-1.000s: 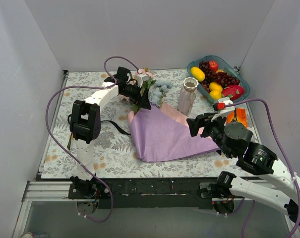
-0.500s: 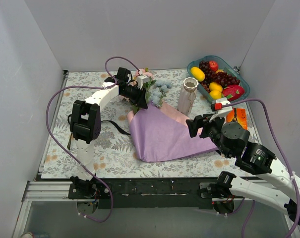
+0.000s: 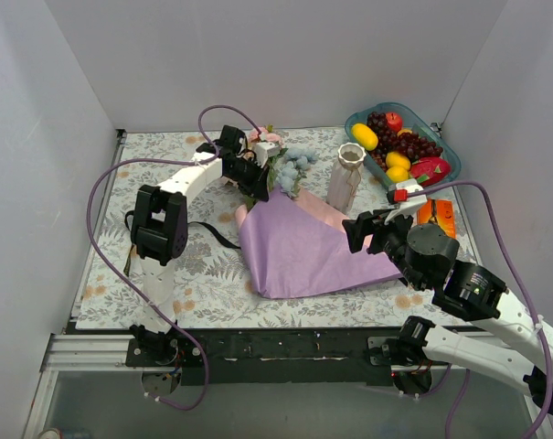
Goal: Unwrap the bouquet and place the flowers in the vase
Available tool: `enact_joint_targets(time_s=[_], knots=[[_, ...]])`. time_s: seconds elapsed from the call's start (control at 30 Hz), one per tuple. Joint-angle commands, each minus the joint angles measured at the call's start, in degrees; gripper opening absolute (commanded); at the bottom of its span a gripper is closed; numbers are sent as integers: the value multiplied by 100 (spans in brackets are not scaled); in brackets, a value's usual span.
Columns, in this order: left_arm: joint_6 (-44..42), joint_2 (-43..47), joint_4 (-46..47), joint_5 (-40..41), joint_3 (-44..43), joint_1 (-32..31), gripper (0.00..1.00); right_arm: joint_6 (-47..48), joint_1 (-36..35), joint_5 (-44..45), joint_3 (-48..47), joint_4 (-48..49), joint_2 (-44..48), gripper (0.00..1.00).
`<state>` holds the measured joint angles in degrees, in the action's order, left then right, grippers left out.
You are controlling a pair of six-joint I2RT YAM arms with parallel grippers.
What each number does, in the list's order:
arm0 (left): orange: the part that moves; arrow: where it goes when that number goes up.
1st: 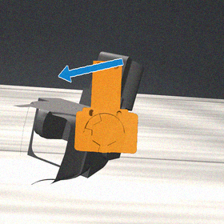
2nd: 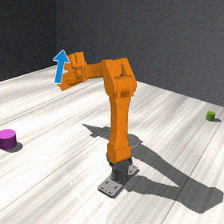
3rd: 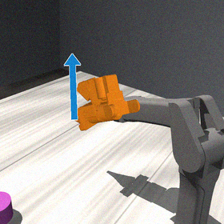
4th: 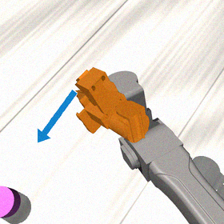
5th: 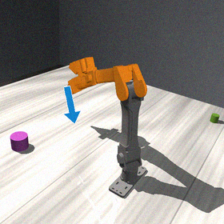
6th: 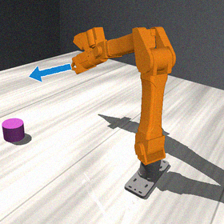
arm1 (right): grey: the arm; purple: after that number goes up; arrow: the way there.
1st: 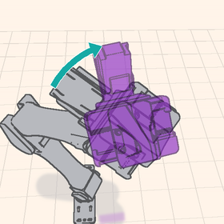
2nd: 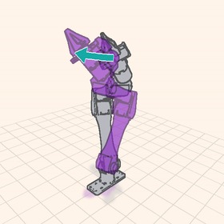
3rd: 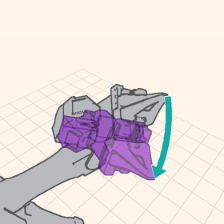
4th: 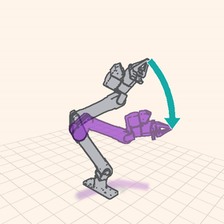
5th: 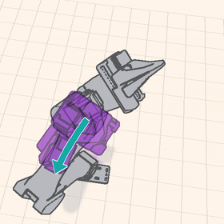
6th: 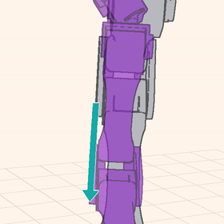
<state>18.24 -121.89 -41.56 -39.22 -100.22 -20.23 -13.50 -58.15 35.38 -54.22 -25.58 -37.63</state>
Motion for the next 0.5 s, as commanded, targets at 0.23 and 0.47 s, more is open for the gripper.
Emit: enact_joint_targets(time_s=[0.23, 0.47], knots=[[-145, 463, -247, -129, -304, -104, 0, 93, -30, -22, -239, 247, 10, 79], [-382, 1332, -880, -858, -709, -113, 0, 198, -30, -83, -335, 264, -34, 79]])
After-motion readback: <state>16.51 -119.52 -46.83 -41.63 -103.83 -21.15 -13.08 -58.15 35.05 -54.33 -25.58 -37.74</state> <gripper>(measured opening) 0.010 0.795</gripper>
